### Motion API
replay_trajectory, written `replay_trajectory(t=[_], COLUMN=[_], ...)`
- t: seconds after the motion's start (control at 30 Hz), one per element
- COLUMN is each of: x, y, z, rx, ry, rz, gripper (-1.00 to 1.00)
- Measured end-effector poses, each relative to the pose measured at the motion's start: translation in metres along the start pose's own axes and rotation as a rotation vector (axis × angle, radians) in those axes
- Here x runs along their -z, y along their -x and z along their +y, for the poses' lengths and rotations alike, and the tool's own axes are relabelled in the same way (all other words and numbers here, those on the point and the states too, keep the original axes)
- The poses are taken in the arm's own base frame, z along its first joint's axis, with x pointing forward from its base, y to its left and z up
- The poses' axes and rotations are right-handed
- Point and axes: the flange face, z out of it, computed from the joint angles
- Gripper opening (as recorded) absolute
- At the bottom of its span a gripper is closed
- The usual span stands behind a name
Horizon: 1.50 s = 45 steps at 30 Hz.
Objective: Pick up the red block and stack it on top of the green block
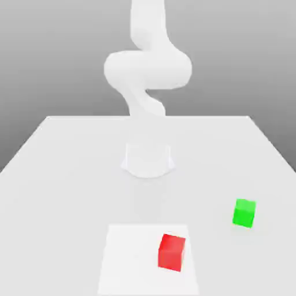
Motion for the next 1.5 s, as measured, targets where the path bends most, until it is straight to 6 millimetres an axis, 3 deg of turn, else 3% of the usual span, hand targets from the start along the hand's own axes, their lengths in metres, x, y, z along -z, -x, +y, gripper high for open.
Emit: replay_trajectory(t=[0.23,0.47,0.7,0.9,0.93,1.17,1.37,1.5], x=[-0.155,-0.278,-0.359,-0.410,-0.414,-0.413,-0.370,-0.345], y=[0.043,0.116,0.205,0.239,0.242,0.242,0.221,0.268], z=[0.025,0.081,0.161,0.201,0.204,0.203,0.173,0.139], rx=[-0.088,-0.164,-0.222,-0.232,-0.231,-0.231,-0.208,0.065], ry=[0.166,0.356,0.564,0.592,0.592,0.592,0.586,0.517], rz=[-0.170,-0.303,-0.398,-0.408,-0.408,-0.407,-0.415,-0.499], gripper=[0.00,0.00,0.00,0.00,-1.00,-1.00,-1.00,-1.00])
